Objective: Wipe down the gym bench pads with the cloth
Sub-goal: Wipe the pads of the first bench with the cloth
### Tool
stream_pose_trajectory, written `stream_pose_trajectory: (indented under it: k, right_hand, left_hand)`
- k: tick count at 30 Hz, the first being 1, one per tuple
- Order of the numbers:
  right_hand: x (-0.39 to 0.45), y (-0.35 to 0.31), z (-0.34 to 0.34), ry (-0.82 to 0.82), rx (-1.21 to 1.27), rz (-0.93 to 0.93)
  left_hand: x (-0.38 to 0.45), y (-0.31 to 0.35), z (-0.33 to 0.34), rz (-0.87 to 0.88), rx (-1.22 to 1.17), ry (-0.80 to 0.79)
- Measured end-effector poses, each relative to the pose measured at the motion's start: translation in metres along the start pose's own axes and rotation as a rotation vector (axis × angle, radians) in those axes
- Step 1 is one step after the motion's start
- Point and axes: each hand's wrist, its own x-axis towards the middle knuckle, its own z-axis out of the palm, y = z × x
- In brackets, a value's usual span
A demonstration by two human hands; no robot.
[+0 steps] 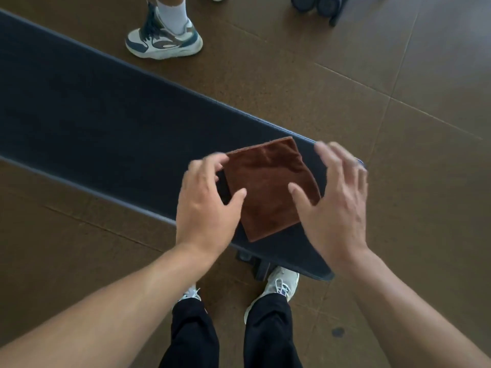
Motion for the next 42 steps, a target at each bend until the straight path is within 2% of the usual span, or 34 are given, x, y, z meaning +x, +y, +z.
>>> stream_pose_trajectory:
  k: [2,3,4,8,11,14,16,18,19,21,23,25,26,30,33,35,38,40,42]
  right_hand:
    - [-0.02,0.01,0.01,-0.21,-0.098,-0.179]
    - [-0.032,0.016,0.017,-0.322,-0.164,-0.222]
    - [-0.042,0.023,0.024,-0.367,-0.21,-0.247]
    - [-0.068,0.026,0.036,-0.279,-0.25,-0.247]
    - [-0.083,0.024,0.041,-0.239,-0.162,-0.263]
    - [-0.092,0.019,0.037,-0.265,0.0,-0.252]
    - [-0.083,0.012,0.022,-0.319,0.135,-0.175]
    - [-0.07,0.002,-0.001,-0.34,0.303,-0.123]
    - [-0.061,-0.005,-0.012,-0.289,0.362,-0.124]
    - [-0.045,-0.018,-0.03,-0.087,0.403,-0.11]
    - [-0.033,-0.027,-0.035,0.14,0.343,-0.04]
    - [-0.024,-0.034,-0.023,0.23,0.249,-0.038]
    - [-0.021,-0.036,-0.012,0.201,0.196,-0.068]
    - [-0.029,-0.041,0.06,-0.156,-0.134,-0.098]
    - [-0.031,-0.045,0.099,-0.157,-0.237,-0.116]
    - [-0.015,-0.051,0.109,-0.104,-0.218,-0.276]
    - [0.044,-0.063,0.112,-0.12,-0.182,-0.542]
    - [0.09,-0.081,0.118,-0.063,-0.144,-0.458]
    - [0.123,-0.102,0.127,-0.031,-0.198,-0.193]
  left_hand:
    - [-0.017,-0.009,0.005,0.167,0.111,-0.088]
    - [-0.025,-0.014,0.007,0.227,0.164,-0.162]
    - [-0.034,-0.02,0.01,0.269,0.217,-0.233]
    - [-0.056,-0.037,0.011,0.348,0.327,-0.335]
    - [-0.066,-0.052,0.005,0.397,0.442,-0.393]
    - [-0.067,-0.068,-0.002,0.485,0.472,-0.308]
    - [-0.061,-0.066,-0.009,0.52,0.347,-0.236]
    - [-0.054,-0.05,-0.021,0.452,0.116,-0.249]
    - [-0.05,-0.039,-0.027,0.373,-0.019,-0.273]
    - [-0.043,-0.017,-0.036,0.205,-0.241,-0.275]
    - [-0.036,-0.008,-0.036,0.089,-0.328,-0.193]
    - [-0.028,-0.016,-0.031,0.059,-0.225,-0.094]
    - [-0.023,-0.025,-0.028,0.077,-0.109,-0.05]
    - [-0.014,-0.073,-0.027,0.177,0.247,-0.041]
    - [-0.014,-0.095,-0.035,0.205,0.407,-0.064]
    - [-0.01,-0.102,-0.04,0.184,0.441,-0.047]
    - [0.002,-0.11,-0.044,0.149,0.439,0.01]
    - [0.006,-0.116,-0.046,0.117,0.441,0.045]
    - [0.004,-0.124,-0.047,0.078,0.423,0.073]
